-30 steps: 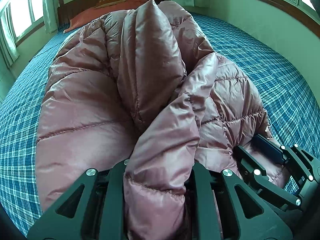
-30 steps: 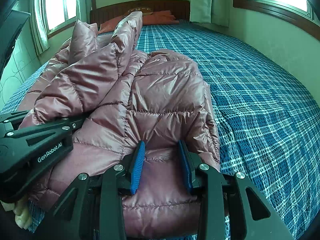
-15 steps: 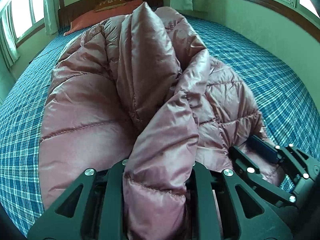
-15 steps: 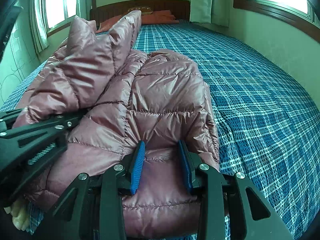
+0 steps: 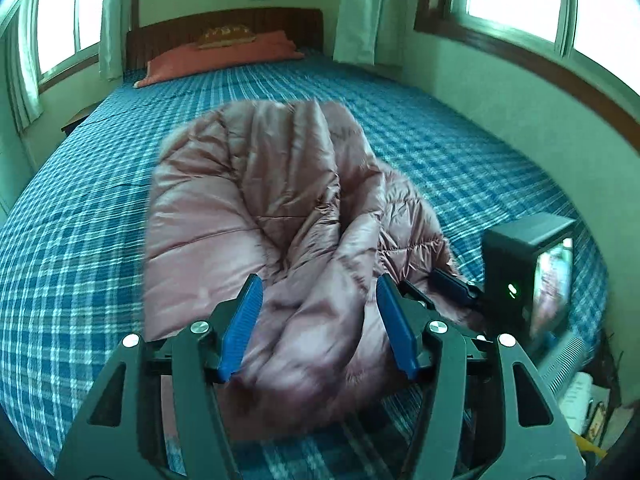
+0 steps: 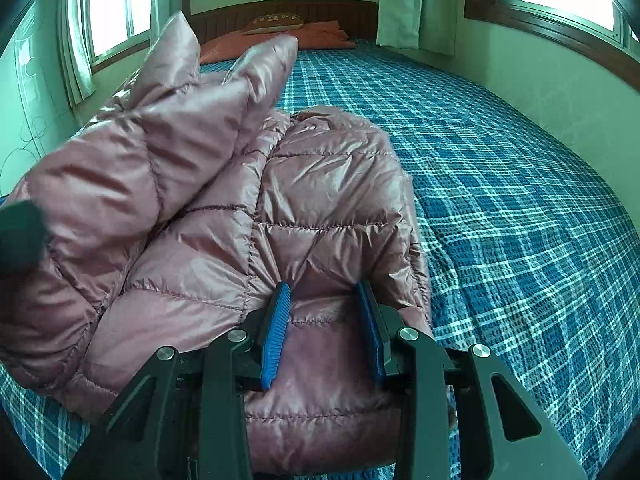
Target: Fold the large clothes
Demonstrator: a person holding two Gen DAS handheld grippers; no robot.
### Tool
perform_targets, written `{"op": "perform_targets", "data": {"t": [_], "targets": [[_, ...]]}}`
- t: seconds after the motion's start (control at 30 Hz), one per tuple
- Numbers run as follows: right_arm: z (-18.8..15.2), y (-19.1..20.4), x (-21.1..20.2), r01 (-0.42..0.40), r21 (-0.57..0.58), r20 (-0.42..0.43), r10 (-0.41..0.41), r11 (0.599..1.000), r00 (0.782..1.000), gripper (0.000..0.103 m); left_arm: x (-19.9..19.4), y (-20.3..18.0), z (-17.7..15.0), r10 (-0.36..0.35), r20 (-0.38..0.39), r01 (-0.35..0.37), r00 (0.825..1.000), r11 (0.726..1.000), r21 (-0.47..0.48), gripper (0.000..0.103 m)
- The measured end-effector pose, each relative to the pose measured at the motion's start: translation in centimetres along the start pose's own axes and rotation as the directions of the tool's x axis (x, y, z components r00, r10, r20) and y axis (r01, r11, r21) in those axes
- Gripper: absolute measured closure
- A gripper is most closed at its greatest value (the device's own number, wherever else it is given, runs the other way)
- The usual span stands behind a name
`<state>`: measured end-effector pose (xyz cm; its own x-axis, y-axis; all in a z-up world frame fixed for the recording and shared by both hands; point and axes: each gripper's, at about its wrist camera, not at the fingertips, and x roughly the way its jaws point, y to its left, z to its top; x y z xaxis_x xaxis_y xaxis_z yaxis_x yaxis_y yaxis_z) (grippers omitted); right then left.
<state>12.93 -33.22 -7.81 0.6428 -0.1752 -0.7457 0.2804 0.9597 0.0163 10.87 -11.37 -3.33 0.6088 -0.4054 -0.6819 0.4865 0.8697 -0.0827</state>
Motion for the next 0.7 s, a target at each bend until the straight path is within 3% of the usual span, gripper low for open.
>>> {"op": "perform_targets", "data": {"t": [0.17, 0.33, 0.43, 0.57, 0.7], "targets": [[0.4, -0.8, -2.6, -0.003, 0.029, 0.026, 0.002, 1.000, 1.000, 0.068, -2.7, 4.5, -1.1, 0.030, 0.043, -0.024, 0.999, 0.989, -0.144, 0.038], [1.5, -1.0, -6.2, -0.050, 0.066, 0.081, 0.045, 0.997, 0.996, 0.068, -2.4, 9.3, -2.9, 0.075, 0.014, -0.067, 0.997, 0.947, -0.314, 0.038], [2.1, -0.3, -8.1, -0.072, 0.056, 0.125, 0.065, 0.996, 0.990, 0.039, -3.1, 10.6, -3.5, 0.055, 0.042, -0.035, 0.998, 0.926, -0.376, 0.038], [2.6, 1.0, -9.4, -0.125, 0.048, 0.143, 0.117, 0.991, 0.983, 0.038, -3.6, 11.2, -3.9, 0.090, 0.053, -0.063, 0.995, 0.923, -0.380, 0.038], [2.9, 2.3, -10.8, -0.209, 0.053, 0.156, 0.198, 0.977, 0.968, 0.038, -3.2, 12.6, -4.8, 0.106, 0.039, -0.079, 0.994, 0.895, -0.438, 0.038]]}}
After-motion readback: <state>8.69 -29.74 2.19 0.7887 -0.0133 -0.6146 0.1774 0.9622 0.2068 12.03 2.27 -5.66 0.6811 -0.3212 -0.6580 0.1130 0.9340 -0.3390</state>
